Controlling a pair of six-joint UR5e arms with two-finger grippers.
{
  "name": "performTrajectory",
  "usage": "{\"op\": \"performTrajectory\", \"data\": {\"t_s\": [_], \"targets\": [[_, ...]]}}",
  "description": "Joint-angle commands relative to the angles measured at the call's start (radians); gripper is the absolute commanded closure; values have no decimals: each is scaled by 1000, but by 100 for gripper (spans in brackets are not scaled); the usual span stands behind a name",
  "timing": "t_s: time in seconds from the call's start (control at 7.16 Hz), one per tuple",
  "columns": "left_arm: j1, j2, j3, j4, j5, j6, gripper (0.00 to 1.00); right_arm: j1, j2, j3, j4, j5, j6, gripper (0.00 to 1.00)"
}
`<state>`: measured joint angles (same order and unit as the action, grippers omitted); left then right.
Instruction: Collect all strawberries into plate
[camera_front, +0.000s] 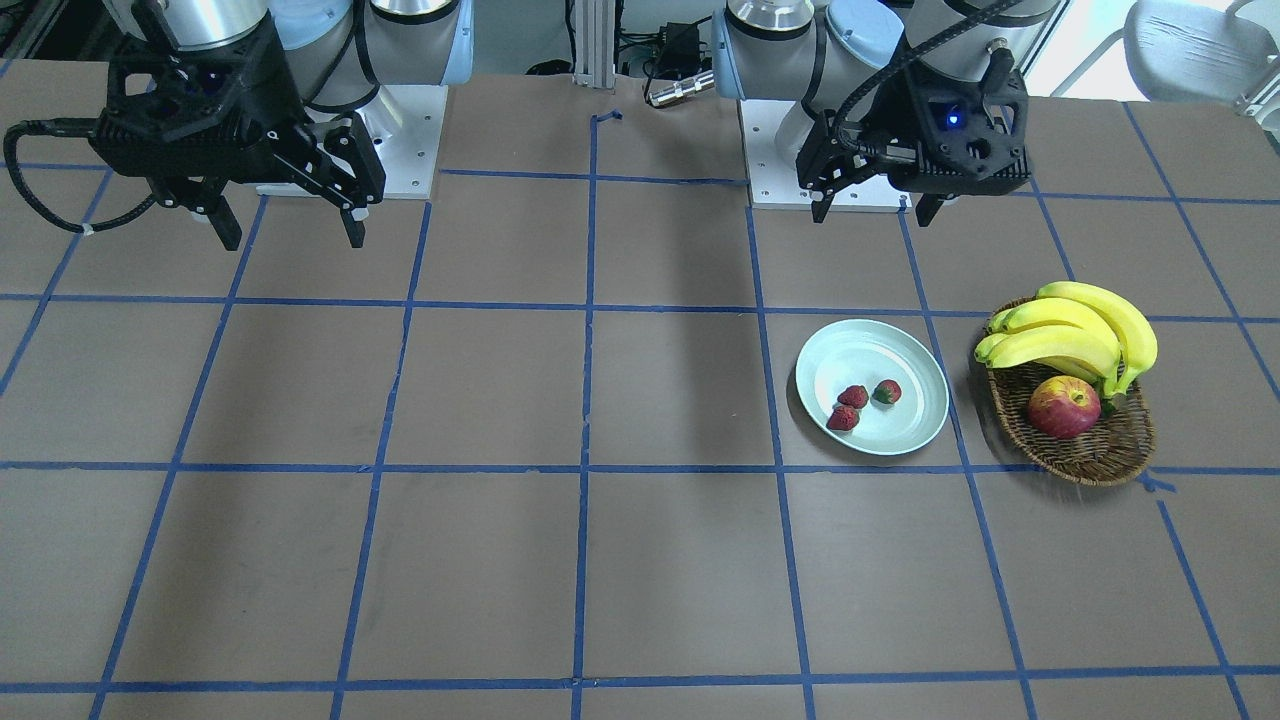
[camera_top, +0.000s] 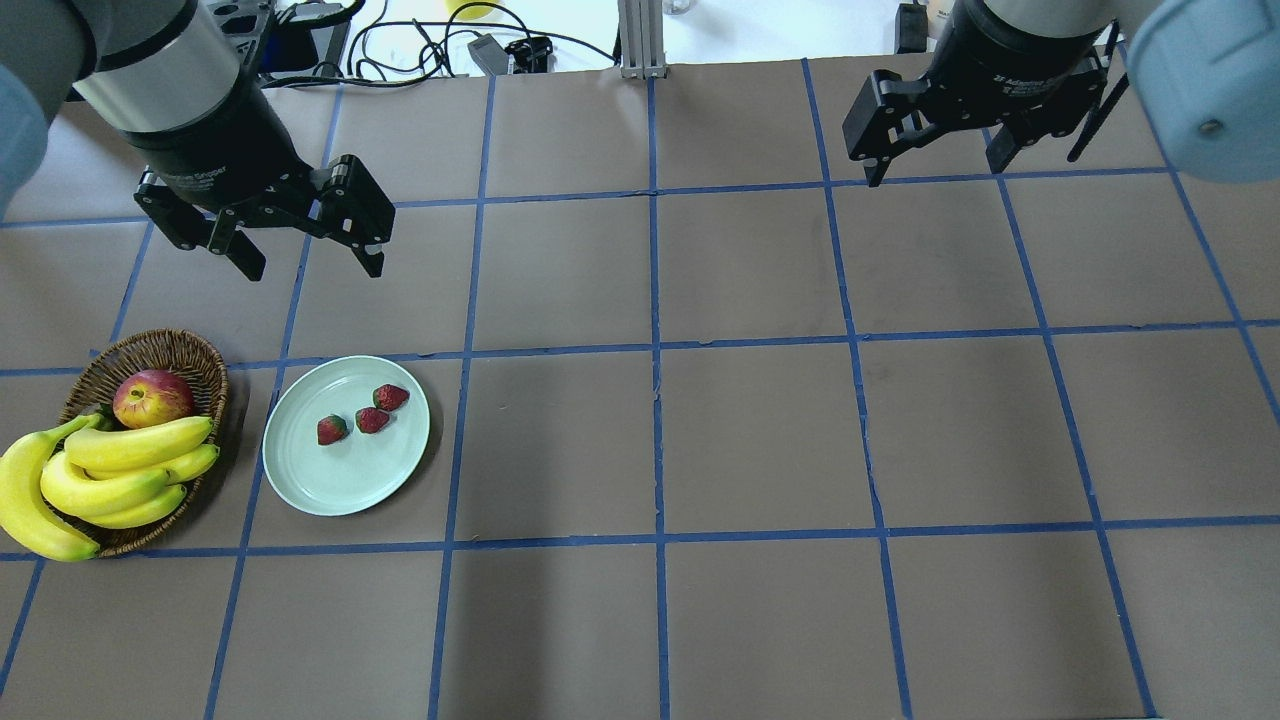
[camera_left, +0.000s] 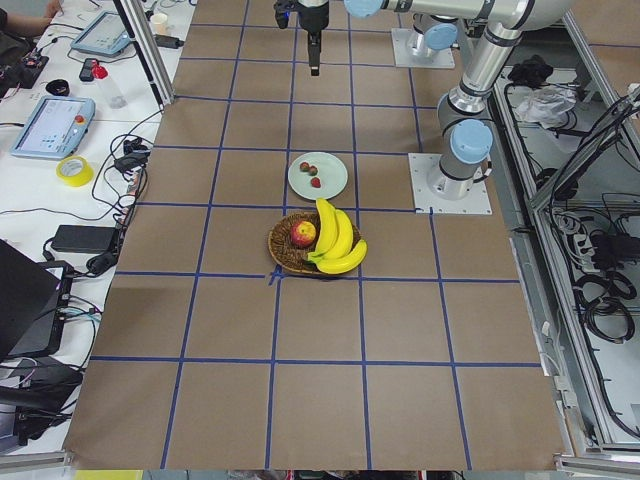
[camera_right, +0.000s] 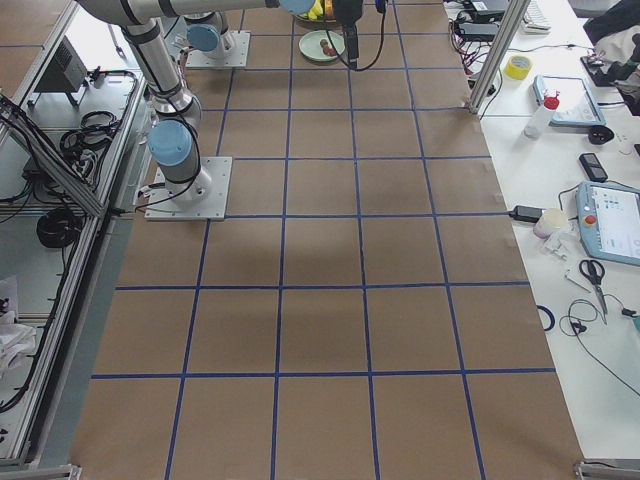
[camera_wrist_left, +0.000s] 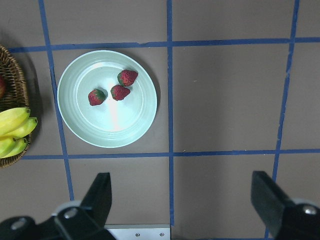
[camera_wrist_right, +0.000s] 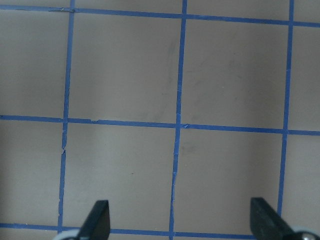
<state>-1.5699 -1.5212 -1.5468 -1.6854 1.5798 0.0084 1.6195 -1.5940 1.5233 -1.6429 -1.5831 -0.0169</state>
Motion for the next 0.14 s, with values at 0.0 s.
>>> {"op": "performTrajectory", "data": {"t_s": [0.0], "targets": [[1,1,-7,4,0,1,0,-1,0,1,0,0,0,0]]}}
